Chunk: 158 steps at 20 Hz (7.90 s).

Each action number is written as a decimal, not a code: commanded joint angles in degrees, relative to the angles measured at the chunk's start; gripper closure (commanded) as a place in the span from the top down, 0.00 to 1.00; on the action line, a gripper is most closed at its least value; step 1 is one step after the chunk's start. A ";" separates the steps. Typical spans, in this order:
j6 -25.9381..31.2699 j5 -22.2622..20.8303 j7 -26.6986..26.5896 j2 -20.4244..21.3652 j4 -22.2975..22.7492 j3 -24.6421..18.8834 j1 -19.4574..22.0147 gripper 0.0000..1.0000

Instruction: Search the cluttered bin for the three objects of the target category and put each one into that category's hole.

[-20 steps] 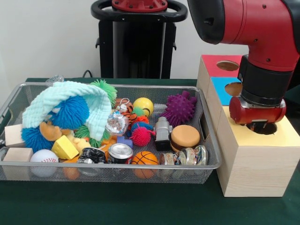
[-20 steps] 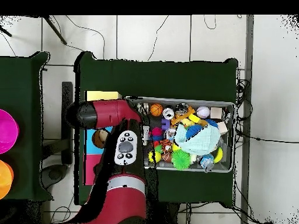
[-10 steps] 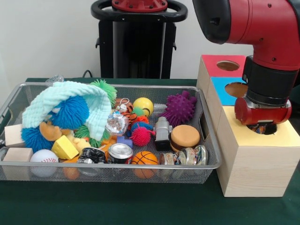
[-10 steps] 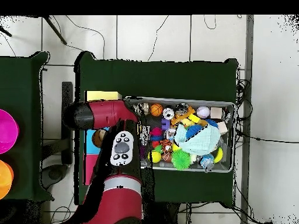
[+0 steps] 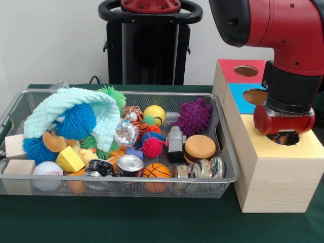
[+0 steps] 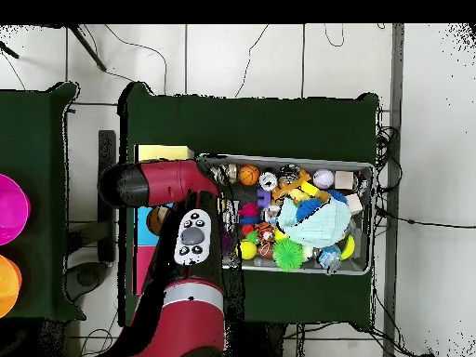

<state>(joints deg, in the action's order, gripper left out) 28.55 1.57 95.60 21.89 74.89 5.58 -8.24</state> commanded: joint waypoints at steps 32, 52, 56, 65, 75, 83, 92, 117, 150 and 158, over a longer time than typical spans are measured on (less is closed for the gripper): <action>12.85 -2.90 2.76 14.39 14.24 -1.10 2.92 1.00; 15.54 -3.32 1.99 14.77 12.33 -1.15 4.50 1.00; 19.19 -5.04 -1.83 16.99 11.40 -0.10 6.00 1.00; 26.29 -6.73 -11.68 21.11 10.17 -4.01 13.37 1.00; 23.81 -10.85 -5.96 20.29 9.69 -5.86 13.79 1.00; 25.52 -11.44 -2.27 20.76 9.27 -5.69 12.23 1.00; 26.90 -10.81 -1.76 20.67 9.40 -5.51 12.24 1.00; 21.60 -8.34 12.66 13.25 2.07 -3.46 4.02 0.00; 11.42 -2.92 7.57 5.26 1.86 -9.32 7.37 0.00; 13.70 -0.93 11.86 5.31 0.35 -7.86 3.81 0.00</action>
<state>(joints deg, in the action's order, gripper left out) 40.65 0.07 95.60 28.69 75.61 -2.09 -2.69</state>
